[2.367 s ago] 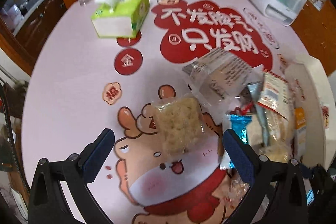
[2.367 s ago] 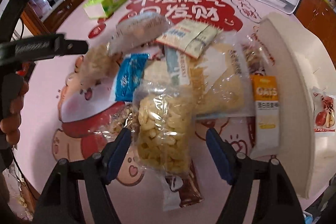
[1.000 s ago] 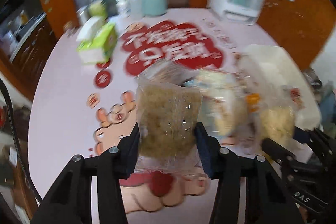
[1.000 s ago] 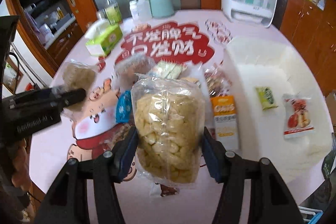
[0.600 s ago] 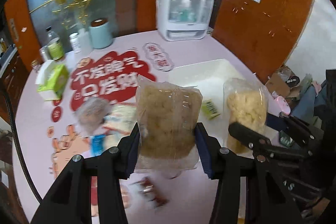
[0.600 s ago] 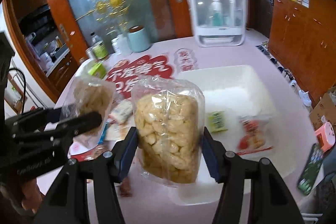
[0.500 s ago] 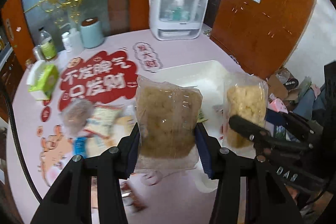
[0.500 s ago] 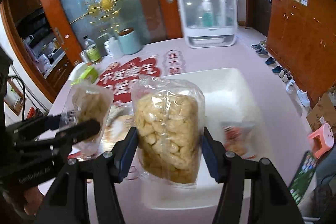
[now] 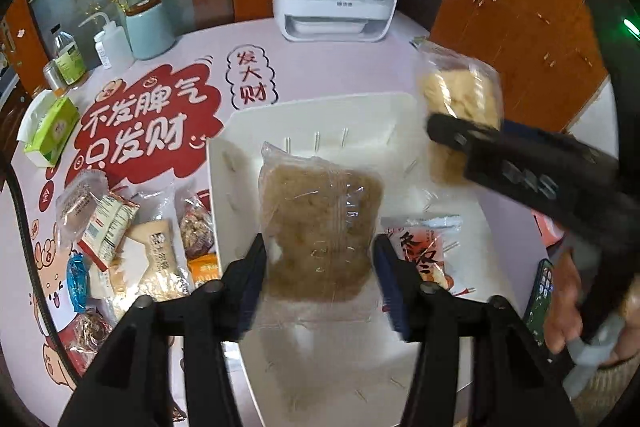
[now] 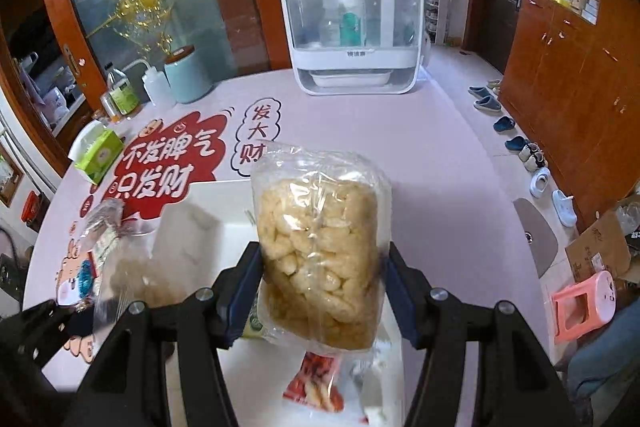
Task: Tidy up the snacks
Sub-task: 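Lower both puff bags into the white tray and release them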
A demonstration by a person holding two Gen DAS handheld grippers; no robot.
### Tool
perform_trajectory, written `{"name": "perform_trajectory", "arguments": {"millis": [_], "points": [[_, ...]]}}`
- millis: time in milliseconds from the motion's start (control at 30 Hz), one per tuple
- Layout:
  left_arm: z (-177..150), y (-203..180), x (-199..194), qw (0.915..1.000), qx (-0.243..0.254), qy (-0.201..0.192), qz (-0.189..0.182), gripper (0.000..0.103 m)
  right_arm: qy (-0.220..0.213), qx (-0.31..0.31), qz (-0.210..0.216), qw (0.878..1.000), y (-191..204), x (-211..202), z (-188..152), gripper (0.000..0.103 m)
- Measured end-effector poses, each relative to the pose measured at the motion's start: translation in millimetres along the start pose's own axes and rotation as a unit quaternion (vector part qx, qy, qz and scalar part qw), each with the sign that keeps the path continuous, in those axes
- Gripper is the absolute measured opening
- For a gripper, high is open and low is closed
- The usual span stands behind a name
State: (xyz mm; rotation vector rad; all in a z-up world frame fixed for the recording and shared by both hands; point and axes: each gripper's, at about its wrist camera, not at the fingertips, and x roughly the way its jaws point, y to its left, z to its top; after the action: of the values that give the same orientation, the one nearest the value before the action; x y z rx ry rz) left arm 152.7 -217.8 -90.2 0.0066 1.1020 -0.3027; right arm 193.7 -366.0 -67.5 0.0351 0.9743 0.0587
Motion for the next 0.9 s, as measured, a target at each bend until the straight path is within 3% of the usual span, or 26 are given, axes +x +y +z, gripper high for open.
{"name": "perform_trajectory", "arguments": {"millis": [33,67,167,233,433,900], "points": [[-1.0,0.0,1.1,1.0000,-0.001,0.002,0.001,0.087,0.010,0.000,0.000,1.000,0.3,7.3,1.6,0.061],[-2.4,1.8,0.2,1.0000,-0.005,-0.001,0.003,0.096,0.020,0.001,0.002,1.000,0.2,13.9,2.4,0.063],[-5.1,11.1,-4.7,0.9997,-0.023,-0.008,0.008,0.100,0.018,0.002,0.005,1.000,3.3,18.2,-1.0,0.081],[-5.9,20.7,-5.8,0.9991,-0.038,-0.004,0.017,0.102,0.008,-0.002,0.013,1.000,5.2,15.9,-3.4,0.088],[-18.8,42.9,-16.8,0.9972,-0.067,-0.001,0.032,0.102,0.022,0.007,0.035,0.999,8.9,11.5,-12.7,0.088],[-58.9,77.4,-72.7,0.9949,-0.079,-0.017,0.060,0.102,0.050,-0.001,0.075,0.996,39.3,-29.8,-55.7,0.088]]}}
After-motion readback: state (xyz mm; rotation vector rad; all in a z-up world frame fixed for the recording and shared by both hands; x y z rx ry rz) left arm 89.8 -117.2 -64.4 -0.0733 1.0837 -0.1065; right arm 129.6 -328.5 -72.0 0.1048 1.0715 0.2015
